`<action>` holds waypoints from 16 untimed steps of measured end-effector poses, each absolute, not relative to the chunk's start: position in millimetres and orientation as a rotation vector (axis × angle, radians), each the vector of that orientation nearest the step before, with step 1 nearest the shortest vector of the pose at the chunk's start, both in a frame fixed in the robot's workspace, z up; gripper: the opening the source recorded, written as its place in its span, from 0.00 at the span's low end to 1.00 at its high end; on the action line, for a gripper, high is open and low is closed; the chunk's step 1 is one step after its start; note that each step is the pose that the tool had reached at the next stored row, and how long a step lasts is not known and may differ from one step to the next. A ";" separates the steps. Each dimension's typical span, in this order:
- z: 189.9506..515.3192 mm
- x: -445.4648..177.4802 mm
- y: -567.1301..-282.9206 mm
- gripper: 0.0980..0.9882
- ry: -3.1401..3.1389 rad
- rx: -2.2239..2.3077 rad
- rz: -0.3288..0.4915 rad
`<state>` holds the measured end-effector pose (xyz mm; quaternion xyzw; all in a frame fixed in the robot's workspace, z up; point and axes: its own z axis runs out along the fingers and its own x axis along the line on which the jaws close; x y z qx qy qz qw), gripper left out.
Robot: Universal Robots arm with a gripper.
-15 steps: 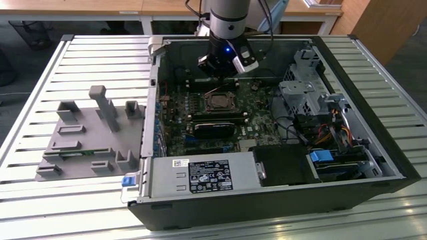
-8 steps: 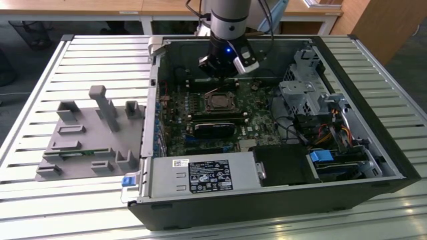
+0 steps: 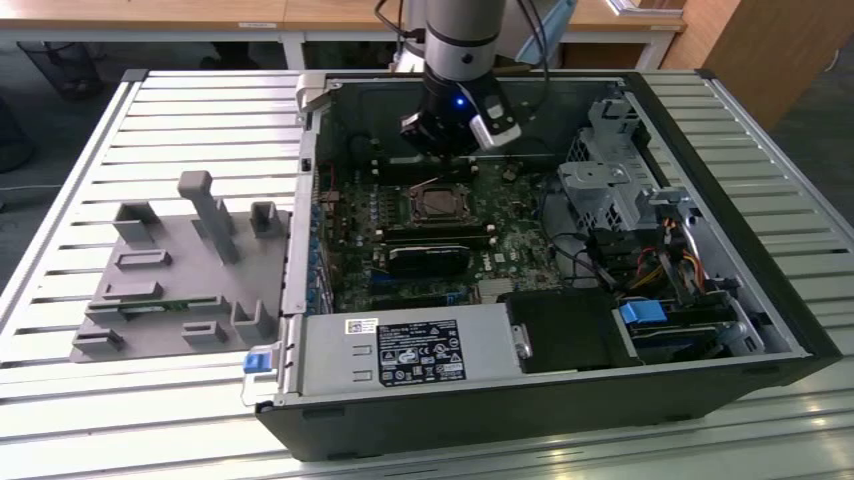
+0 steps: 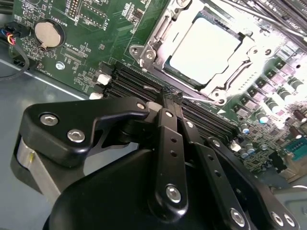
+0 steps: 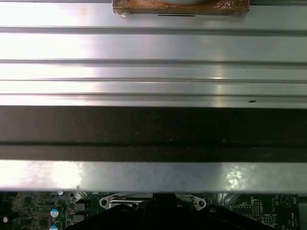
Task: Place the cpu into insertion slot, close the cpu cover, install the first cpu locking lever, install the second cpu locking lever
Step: 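Install the first cpu locking lever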
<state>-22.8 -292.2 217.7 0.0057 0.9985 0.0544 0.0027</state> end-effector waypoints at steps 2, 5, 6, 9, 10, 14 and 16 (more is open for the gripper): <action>216.9 -21.6 -292.0 0.01 3.131 0.018 0.171; 215.4 -19.8 -291.8 0.01 3.132 0.018 0.171; 214.7 -19.5 -291.7 0.01 3.132 0.018 0.171; 212.5 -19.0 -291.6 0.01 3.132 0.018 0.171; 211.6 -18.8 -291.5 0.01 3.132 0.018 0.171; 208.5 -17.8 -291.5 0.01 3.132 0.018 0.170; 206.9 -17.2 -291.5 0.01 3.132 0.018 0.169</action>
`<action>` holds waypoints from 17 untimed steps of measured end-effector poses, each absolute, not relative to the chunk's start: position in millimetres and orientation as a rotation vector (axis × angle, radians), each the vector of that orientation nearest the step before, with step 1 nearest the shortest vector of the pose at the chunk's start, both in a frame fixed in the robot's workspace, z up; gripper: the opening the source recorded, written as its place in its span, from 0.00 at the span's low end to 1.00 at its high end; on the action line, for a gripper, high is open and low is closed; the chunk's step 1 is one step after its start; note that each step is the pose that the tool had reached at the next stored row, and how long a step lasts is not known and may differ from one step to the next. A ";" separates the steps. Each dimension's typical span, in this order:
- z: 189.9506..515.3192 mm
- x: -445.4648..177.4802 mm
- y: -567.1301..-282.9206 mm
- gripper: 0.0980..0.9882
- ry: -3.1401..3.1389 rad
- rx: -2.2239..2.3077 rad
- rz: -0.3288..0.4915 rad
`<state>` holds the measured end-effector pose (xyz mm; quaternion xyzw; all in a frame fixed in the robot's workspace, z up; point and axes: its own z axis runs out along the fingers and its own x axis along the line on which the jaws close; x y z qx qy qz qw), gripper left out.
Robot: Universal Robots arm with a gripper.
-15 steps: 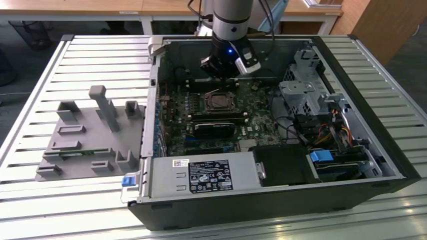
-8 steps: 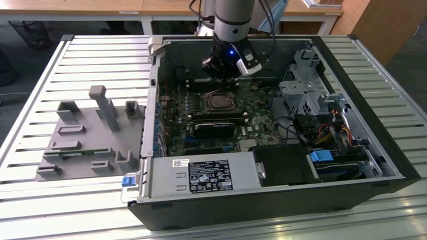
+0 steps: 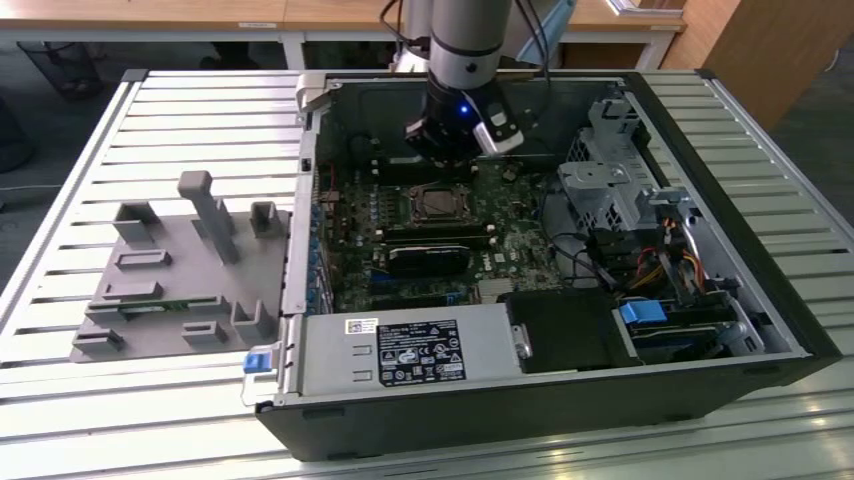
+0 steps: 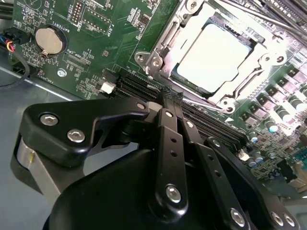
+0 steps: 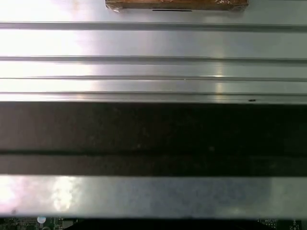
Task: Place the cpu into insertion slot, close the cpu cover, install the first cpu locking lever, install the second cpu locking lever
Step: 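Install the first cpu locking lever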
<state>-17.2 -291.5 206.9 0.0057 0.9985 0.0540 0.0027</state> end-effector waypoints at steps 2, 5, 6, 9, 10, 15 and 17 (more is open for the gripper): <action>205.4 -16.9 -291.5 0.01 3.132 0.018 0.169; 203.5 -16.6 -291.5 0.01 3.132 0.018 0.167; 203.0 -16.5 -291.5 0.01 3.132 0.018 0.167; 201.7 -16.2 -291.4 0.01 3.132 0.018 0.166; 201.3 -16.0 -291.4 0.01 3.132 0.018 0.166; 200.1 -15.9 -291.4 0.01 3.132 0.018 0.161; 199.7 -15.9 -291.4 0.01 3.132 0.018 0.158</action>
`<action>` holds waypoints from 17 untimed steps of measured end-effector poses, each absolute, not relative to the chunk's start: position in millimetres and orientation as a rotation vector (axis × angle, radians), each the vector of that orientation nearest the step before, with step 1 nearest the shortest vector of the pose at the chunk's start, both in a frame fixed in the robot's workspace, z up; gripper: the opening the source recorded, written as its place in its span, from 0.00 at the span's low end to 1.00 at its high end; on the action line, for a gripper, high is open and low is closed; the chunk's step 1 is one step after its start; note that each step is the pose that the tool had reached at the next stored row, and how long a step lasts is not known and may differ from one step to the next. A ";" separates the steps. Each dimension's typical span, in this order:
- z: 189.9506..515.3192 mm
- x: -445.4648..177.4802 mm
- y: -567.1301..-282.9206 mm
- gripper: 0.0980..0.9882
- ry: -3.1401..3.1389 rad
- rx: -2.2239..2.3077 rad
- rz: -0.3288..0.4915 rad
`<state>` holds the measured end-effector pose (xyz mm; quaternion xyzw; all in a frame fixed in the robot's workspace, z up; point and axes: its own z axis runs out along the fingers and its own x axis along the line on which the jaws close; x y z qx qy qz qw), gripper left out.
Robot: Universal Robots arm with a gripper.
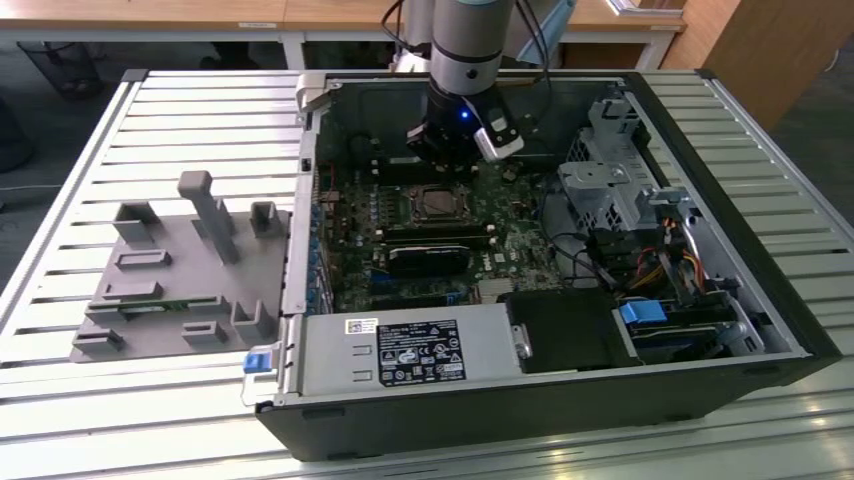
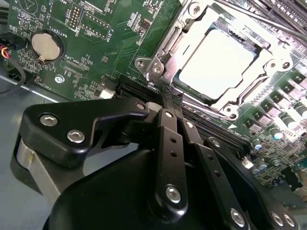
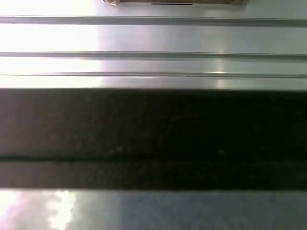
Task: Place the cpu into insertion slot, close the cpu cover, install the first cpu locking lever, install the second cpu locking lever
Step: 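Install the first cpu locking lever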
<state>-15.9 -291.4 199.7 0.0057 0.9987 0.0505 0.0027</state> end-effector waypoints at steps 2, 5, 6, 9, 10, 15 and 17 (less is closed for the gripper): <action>199.7 -15.9 -291.5 0.01 3.132 0.018 0.157; 199.9 -15.9 -291.4 0.01 3.132 0.018 0.157; 200.2 -15.9 -291.4 0.01 3.132 0.018 0.157; 200.3 -15.9 -291.4 0.01 3.132 0.018 0.157; 200.3 -15.9 -291.4 0.01 3.132 0.018 0.156; 199.7 -15.8 -291.4 0.01 3.133 0.018 0.149; 199.5 -15.8 -291.4 0.01 3.133 0.018 0.147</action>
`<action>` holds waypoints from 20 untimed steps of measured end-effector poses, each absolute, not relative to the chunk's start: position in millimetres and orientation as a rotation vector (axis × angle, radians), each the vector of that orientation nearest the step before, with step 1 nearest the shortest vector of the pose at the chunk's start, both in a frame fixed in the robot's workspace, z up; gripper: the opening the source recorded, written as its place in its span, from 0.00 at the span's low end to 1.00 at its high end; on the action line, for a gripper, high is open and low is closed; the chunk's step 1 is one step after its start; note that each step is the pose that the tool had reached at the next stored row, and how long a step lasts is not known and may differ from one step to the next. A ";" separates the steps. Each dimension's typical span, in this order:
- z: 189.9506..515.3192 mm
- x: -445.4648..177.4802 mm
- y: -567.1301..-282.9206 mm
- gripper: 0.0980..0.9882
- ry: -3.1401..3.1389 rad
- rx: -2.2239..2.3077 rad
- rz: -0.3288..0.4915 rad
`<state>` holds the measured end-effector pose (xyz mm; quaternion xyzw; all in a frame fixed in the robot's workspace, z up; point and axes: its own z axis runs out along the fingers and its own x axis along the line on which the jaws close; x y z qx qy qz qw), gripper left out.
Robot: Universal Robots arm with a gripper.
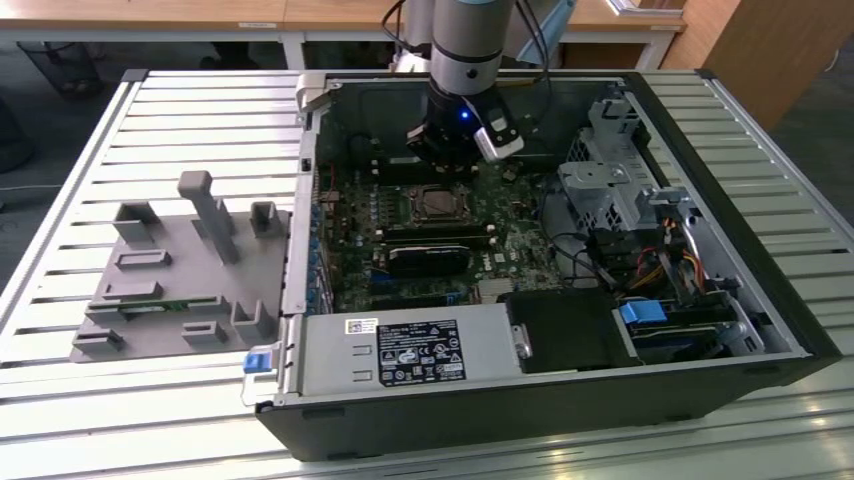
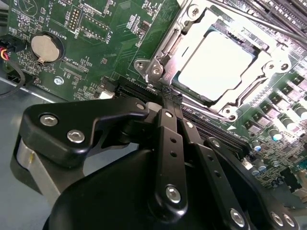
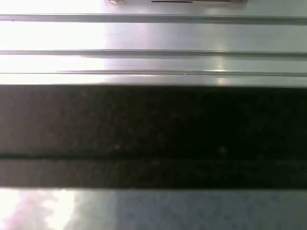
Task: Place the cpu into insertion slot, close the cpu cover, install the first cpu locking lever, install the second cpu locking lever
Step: 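Install the first cpu locking lever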
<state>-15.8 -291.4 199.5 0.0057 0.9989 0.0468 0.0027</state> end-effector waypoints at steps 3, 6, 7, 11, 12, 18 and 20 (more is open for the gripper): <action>199.2 -15.8 -291.4 0.01 3.133 0.018 0.143; 199.2 -15.8 -291.4 0.01 3.133 0.018 0.139; 199.2 -15.8 -291.5 0.01 3.133 0.018 0.138; 199.8 -15.8 -291.4 0.01 3.133 0.018 0.137; 199.8 -15.8 -291.4 0.01 3.133 0.018 0.137; 199.5 -15.7 -291.4 0.01 3.134 0.018 0.118; 199.1 -15.6 -291.5 0.01 3.134 0.018 0.110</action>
